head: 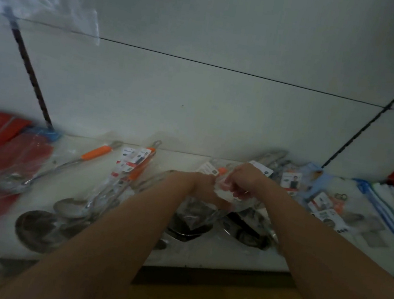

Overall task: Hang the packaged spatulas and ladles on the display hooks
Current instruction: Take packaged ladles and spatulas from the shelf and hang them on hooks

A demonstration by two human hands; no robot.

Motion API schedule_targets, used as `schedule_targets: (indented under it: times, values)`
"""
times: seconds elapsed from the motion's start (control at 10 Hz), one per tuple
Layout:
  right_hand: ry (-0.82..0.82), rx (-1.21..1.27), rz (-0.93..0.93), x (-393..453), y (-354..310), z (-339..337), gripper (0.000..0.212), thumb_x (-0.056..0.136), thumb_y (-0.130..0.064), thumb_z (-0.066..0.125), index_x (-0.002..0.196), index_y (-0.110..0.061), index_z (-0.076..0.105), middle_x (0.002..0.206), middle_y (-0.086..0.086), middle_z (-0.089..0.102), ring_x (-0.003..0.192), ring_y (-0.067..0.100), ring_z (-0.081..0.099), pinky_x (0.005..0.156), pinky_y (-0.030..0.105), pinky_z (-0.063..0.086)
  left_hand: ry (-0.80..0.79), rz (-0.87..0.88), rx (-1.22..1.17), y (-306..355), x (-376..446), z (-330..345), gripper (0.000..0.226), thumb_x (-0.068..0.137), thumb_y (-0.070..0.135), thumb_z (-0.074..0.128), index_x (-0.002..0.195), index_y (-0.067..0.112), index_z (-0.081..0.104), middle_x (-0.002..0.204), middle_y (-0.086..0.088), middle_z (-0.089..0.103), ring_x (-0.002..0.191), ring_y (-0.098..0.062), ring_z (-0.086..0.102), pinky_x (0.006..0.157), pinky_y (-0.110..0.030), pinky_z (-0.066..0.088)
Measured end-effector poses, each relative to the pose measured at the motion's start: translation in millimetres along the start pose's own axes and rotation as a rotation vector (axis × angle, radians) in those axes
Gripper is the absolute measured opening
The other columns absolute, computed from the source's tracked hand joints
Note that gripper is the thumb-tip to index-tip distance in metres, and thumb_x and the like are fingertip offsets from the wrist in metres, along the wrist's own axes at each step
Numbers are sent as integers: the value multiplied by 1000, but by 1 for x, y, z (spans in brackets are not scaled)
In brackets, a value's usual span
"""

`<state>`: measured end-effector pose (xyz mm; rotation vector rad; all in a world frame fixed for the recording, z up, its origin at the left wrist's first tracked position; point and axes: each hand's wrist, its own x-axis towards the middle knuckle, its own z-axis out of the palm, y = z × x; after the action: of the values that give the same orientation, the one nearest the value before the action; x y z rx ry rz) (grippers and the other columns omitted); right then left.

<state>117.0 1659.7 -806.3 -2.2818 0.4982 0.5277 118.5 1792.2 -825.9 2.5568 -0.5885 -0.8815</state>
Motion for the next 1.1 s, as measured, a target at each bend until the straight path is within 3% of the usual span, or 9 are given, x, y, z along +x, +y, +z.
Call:
schedule_targets:
  times: [0.1, 0.2, 0.3, 0.4, 0.6, 0.8, 0.9, 1.0, 1.1]
  values:
    - [41, -39, 58, -2, 16, -12, 26, 96, -5, 45, 70, -4, 47, 63, 13, 52, 49, 19, 50, 49, 30, 44, -7, 19, 109, 14, 0, 7, 106, 76, 55, 66, 150, 20, -1, 157, -6, 15, 143, -27, 20, 113, -38, 23]
    - [75, -38, 133, -5, 30, -23, 19, 95, -1, 39, 79, -3, 48, 67, 16, 51, 54, 22, 50, 58, 34, 50, 29, -8, 122, 12, 8, 11, 114, 69, 58, 71, 150, 22, 0, 155, -9, 19, 140, -30, 24, 113, -41, 28]
    - [27, -56, 223, -13, 40, -28, 21, 98, -7, 41, 115, 3, 48, 76, 19, 56, 59, 24, 55, 59, 34, 50, 71, -61, 139, 5, 15, 15, 124, 60, 64, 73, 150, 22, -2, 156, -13, 13, 142, -32, 20, 113, -46, 28]
    - [0, -27, 206, -15, 42, -32, 31, 97, -14, 46, 126, -1, 47, 109, 21, 61, 72, 25, 60, 63, 35, 54, 106, -122, 149, 5, 13, 12, 115, 71, 63, 66, 149, 15, -3, 151, -22, 10, 140, -39, 15, 111, -51, 25]
    - [-7, 120, 186, -12, 36, -28, 25, 96, -11, 48, 121, -10, 48, 99, 14, 54, 62, 19, 49, 35, 21, 45, 118, -61, 28, -11, 7, -1, 90, 73, 59, 66, 138, 24, 15, 134, -18, 32, 125, -33, 34, 103, -47, 34]
    - [224, 540, 98, -3, 22, -26, 12, 87, -8, 53, 99, -8, 53, 80, 17, 58, 71, 30, 58, 76, 46, 55, 179, -3, -42, -30, -3, -2, 80, 76, 49, 69, 132, 24, 19, 129, -14, 32, 121, -30, 33, 101, -43, 36]
    - [225, 814, 88, 4, 15, -23, 24, 88, -12, 60, 109, -2, 55, 101, 22, 61, 74, 30, 62, 75, 45, 56, 219, 12, -72, -40, -12, -6, 79, 74, 40, 74, 131, 24, 21, 128, -11, 31, 120, -28, 32, 101, -43, 37]
    - [219, 949, 84, 4, 8, -23, 30, 90, -19, 63, 111, -2, 52, 98, 16, 59, 65, 24, 59, 56, 34, 57, 225, 31, -71, -49, -22, -9, 82, 70, 35, 77, 130, 26, 22, 127, -8, 29, 121, -28, 31, 102, -45, 39]
    - [278, 956, 45, 5, -5, -16, 46, 86, -28, 67, 123, -4, 51, 79, 7, 56, 54, 14, 50, 31, 15, 38, 235, 57, -12, -49, -31, -9, 90, 67, 36, 80, 134, 26, 19, 131, -8, 26, 125, -27, 28, 105, -44, 36]
